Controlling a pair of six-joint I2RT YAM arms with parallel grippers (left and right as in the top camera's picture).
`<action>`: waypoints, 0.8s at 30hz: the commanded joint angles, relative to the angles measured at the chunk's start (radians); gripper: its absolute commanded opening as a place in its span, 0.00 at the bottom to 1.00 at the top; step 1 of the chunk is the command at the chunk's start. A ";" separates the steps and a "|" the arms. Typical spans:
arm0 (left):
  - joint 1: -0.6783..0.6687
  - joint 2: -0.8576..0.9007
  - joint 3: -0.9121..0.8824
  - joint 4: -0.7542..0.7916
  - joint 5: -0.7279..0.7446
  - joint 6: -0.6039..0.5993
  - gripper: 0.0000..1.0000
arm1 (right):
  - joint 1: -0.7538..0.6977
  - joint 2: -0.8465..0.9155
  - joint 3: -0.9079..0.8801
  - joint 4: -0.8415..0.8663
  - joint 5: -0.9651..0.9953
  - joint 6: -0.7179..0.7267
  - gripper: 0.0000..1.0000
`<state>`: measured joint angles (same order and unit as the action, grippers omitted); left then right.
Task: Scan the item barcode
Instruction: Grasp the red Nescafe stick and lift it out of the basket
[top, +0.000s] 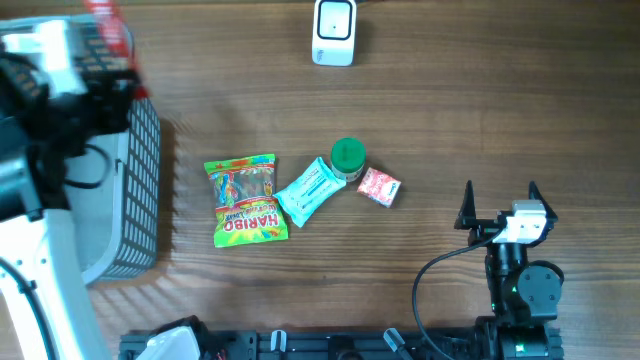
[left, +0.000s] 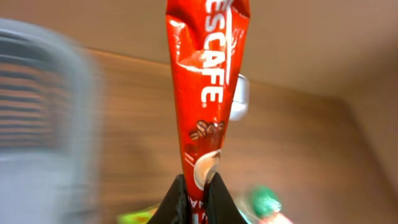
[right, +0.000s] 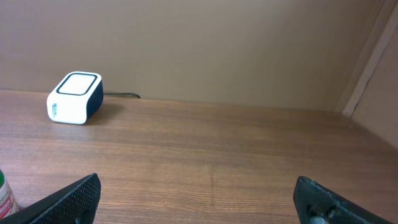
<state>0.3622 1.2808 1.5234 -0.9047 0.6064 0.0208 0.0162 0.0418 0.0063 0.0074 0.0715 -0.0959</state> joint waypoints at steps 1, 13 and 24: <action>-0.153 0.012 0.001 -0.075 0.222 0.005 0.04 | 0.000 -0.004 -0.001 0.006 -0.005 -0.009 1.00; -0.550 0.157 -0.099 -0.296 0.214 0.265 0.04 | 0.000 -0.004 -0.001 0.006 -0.005 -0.009 1.00; -0.550 0.392 -0.317 -0.123 0.008 -0.227 0.04 | 0.000 -0.004 -0.001 0.006 -0.005 -0.009 1.00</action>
<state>-0.1844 1.6367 1.2350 -1.0554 0.7052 0.0296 0.0162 0.0418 0.0063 0.0078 0.0715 -0.0959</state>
